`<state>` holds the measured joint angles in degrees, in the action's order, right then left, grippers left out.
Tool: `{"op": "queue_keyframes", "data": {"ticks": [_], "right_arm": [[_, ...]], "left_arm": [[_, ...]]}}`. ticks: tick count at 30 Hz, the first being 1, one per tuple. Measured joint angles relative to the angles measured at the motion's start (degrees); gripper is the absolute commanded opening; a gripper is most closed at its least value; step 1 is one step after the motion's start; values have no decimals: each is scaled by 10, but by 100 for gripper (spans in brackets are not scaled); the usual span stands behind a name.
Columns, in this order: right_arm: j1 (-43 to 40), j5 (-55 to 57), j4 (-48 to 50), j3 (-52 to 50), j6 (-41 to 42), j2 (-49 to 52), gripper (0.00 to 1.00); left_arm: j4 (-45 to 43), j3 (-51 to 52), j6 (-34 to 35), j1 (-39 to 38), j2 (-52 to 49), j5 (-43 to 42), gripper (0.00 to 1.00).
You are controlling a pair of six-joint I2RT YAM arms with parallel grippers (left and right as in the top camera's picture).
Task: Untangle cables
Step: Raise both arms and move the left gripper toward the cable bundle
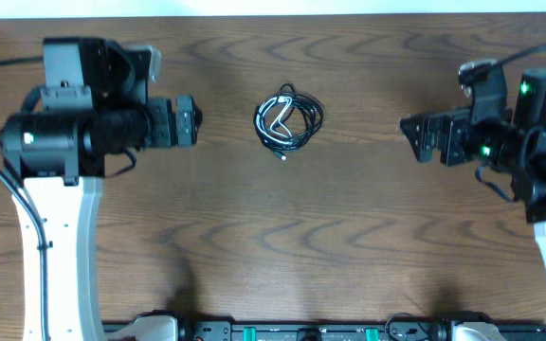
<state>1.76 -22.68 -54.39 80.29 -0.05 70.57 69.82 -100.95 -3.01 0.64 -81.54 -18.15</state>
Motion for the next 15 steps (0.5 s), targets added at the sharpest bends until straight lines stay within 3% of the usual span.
{"op": "queue_keyframes", "data": {"ticks": [15], "right_arm": [[0, -43, 32, 6, -5, 47, 99]], "left_arm": [[-142, -13, 47, -19, -63, -49, 96]]}}
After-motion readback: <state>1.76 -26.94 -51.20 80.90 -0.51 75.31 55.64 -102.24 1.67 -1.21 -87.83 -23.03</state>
